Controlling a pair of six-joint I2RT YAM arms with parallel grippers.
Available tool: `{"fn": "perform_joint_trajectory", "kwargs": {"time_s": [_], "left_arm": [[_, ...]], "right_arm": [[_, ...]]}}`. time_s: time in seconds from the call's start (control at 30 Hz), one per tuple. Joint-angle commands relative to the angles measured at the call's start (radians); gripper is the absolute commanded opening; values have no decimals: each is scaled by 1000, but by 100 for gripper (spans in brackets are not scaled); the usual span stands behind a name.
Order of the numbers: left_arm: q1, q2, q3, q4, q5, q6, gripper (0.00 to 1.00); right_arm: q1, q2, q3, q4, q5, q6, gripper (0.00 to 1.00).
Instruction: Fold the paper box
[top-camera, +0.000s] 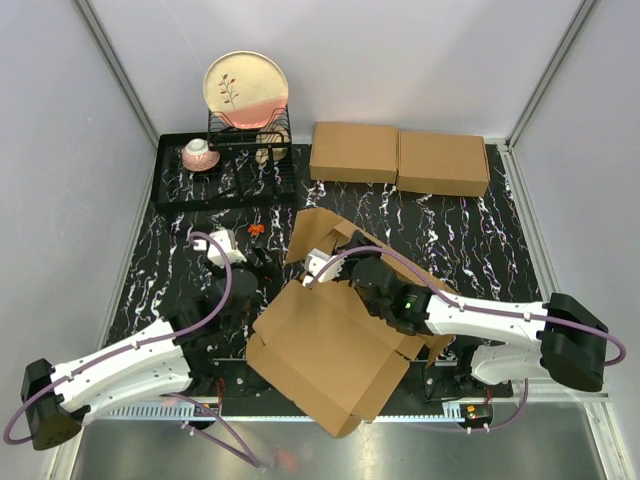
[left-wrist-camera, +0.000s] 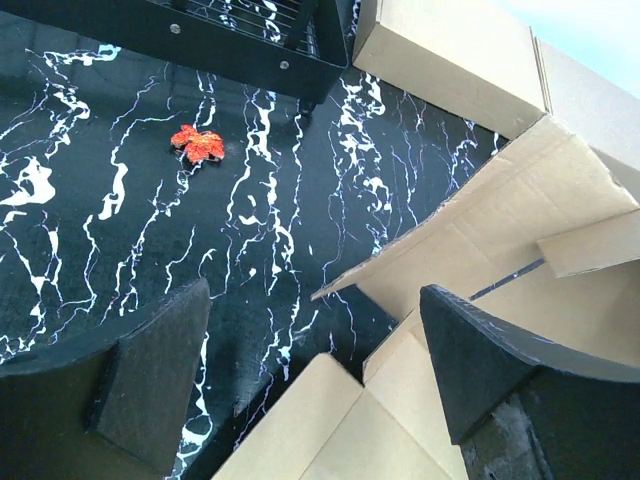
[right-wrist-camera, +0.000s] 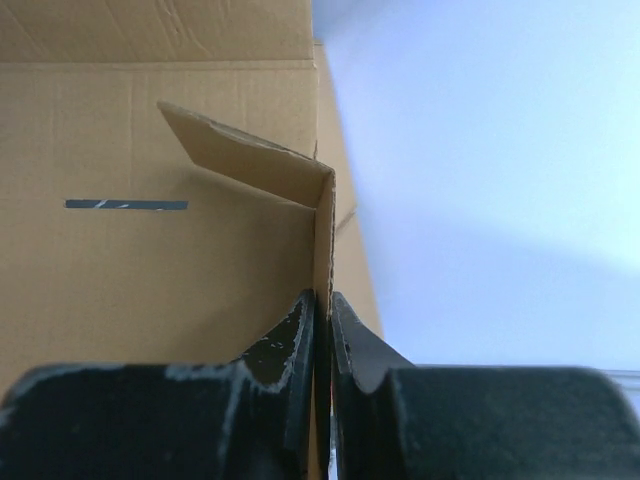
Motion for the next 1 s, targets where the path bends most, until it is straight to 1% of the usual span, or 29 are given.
{"fn": "perform_joint_trajectory", "kwargs": {"time_s": [0.0,0.07,0.1,0.13,0.2,0.23,0.27,0.3,0.37,0.4,0.47,0.53,0.57,0.63,0.67,0.7,0.8,0.9,0.97], "left_arm": [[31,-25,-28,126,13,13,89],[42,-20,-29,134,12,7,89],[42,-19,-29,142,7,5,89],[45,-19,-31,145,2,1,89],[48,-17,-31,162,-2,-2,89],[51,-17,-34,167,-1,-4,89],[53,-19,-34,185,5,-2,89],[56,-16,-35,193,12,1,89],[59,-10,-35,203,22,7,89],[60,-6,-35,205,27,10,89],[65,-5,-40,223,45,19,89],[68,-2,-49,226,55,34,89],[70,0,-52,264,67,39,89],[74,3,-64,294,79,53,89],[73,6,-68,318,87,56,89],[74,13,-72,332,90,57,89],[77,32,-95,380,96,50,90],[82,46,-123,421,105,35,93],[83,58,-135,468,117,39,96]], "right_arm": [[18,-4,14,159,62,-280,15],[27,16,-6,223,70,-329,15],[32,26,-36,258,82,-380,16],[36,40,-50,332,91,-403,15],[55,88,-86,421,117,-457,15],[66,103,-92,485,123,-465,15],[78,137,-95,510,131,-466,15],[102,151,-92,519,154,-434,15],[118,177,-90,490,168,-373,15],[131,180,-92,481,178,-310,15],[142,184,-87,455,191,-237,16],[167,175,-83,426,203,-207,16],[176,172,-74,411,206,-174,16],[194,149,-63,346,220,-127,16],[201,139,-51,323,224,-71,16],[208,126,-41,240,226,-32,17],[221,73,-23,95,212,126,17],[221,25,-23,35,212,225,18],[222,-7,-9,-2,197,276,18]]}}
